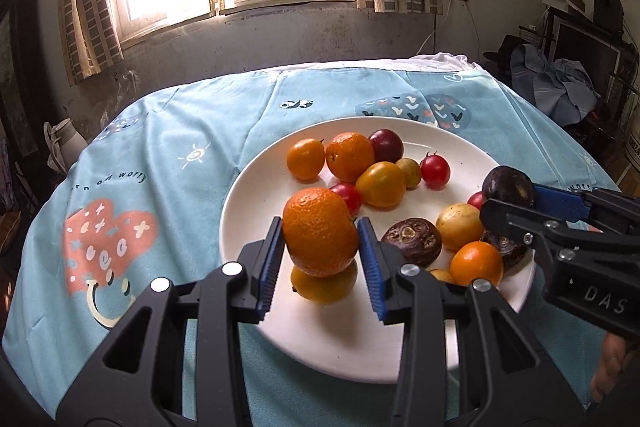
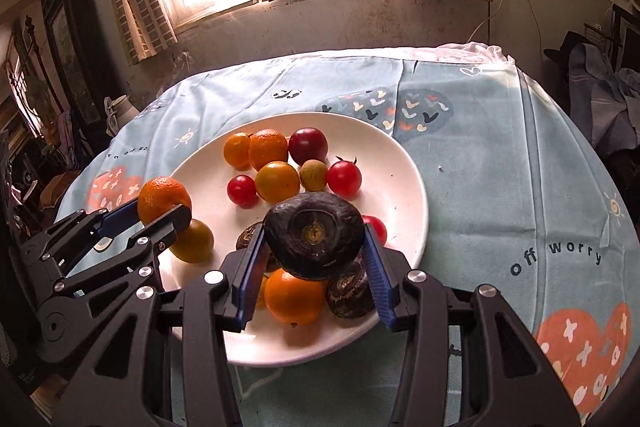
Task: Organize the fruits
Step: 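Lower both fruits onto the white plate and open both tools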
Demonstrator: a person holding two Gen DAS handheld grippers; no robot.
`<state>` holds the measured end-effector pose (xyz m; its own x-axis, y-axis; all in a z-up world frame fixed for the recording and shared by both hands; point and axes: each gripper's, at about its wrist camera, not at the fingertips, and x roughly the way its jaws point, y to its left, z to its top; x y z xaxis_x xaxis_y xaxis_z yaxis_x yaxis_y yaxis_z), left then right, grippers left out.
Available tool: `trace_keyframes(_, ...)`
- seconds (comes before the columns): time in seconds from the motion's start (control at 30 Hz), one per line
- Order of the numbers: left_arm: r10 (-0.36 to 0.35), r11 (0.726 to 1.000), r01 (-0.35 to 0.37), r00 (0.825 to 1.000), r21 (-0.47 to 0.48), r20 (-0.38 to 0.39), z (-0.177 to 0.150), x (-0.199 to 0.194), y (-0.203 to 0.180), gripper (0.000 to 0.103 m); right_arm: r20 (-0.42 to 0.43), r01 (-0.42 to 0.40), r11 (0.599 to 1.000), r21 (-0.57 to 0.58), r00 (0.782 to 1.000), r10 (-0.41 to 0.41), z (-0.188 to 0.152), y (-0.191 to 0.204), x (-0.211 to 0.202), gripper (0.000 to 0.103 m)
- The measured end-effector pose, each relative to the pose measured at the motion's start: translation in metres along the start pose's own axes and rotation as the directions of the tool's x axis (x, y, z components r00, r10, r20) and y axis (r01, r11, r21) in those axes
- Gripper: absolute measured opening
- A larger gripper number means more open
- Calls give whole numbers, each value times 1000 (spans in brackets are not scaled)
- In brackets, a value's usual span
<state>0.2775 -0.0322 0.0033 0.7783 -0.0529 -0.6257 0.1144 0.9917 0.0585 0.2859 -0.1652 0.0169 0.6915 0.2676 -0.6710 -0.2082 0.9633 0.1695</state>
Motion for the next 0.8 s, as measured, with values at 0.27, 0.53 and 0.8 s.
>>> trace_keyframes(0.27,30,1000,-30,999,-8,13,-2,-2,3,70,13,-2,1000,-16,1000,2,-2,0,5,58)
trace_keyframes(0.53,75,997,-75,996,-13,50,-18,-44,5,90,39,22,999,-36,999,-20,-18,10,-32,63)
trace_keyframes(0.8,120,993,-120,990,-15,70,-57,-95,-1,100,91,92,996,-18,992,-90,-65,20,-84,80)
